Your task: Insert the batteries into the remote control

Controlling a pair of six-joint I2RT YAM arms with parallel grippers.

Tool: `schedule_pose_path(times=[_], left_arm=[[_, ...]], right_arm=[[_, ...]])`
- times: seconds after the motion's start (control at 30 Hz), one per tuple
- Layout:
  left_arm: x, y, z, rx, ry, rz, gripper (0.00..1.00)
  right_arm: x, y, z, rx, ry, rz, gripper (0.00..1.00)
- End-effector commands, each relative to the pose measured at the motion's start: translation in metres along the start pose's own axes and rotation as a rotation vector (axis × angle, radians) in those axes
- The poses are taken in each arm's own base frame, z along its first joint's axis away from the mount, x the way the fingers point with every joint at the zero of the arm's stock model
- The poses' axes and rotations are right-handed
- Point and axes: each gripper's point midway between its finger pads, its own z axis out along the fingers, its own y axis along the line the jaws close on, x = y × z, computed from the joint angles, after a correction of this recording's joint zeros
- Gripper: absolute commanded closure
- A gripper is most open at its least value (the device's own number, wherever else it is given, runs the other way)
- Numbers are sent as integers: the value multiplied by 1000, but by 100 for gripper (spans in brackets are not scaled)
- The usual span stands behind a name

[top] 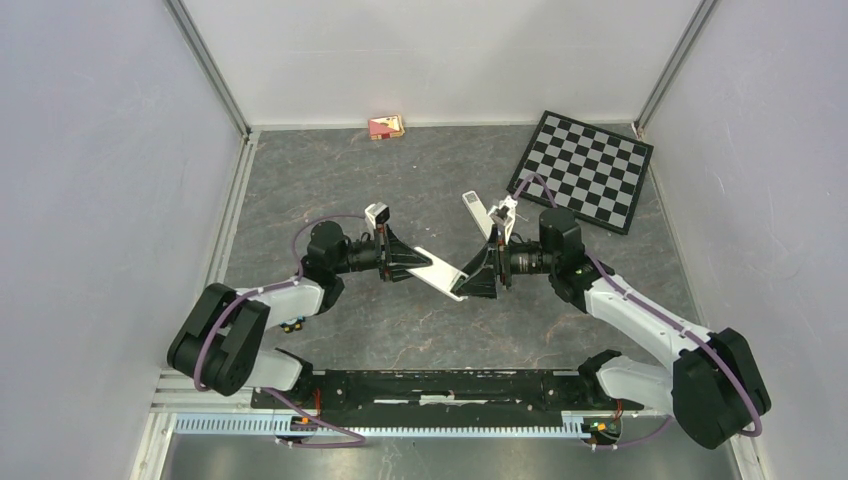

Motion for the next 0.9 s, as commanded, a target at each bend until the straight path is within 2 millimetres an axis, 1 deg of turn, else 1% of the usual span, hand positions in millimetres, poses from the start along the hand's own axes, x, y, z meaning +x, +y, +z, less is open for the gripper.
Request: schedule_pose_path(times=[0.0,0.1,0.2,0.4,0.5,0.57,0.63,0.67,0.87], left_arm=[[18,-72,-5,153,58,133,98],[18,-72,-5,153,53,144,98],[18,-75,-5,161,44,151,98],[19,-84,-7,189,31,170,98],[20,-89,-8,202,33,177,98],[20,-90,-8,204,30,181,98],[20,-89,-8,200,31,193,98],[20,-88,-8,196,28,202,98],[13,-66,-5,108,-6,318,98]], right_arm=[[43,-40,-3,180,87,137,16],[42,-38,-1,175,54,189,12],[45,-42,-1,204,36,255,10],[62,-48,-2,235,17,359,12],[67,-51,-2,247,20,383,14],[66,-50,-2,244,13,384,14],[59,-47,-1,227,-5,367,13],[54,-44,-1,211,-22,352,11],[3,-7,-3,73,-158,228,3]])
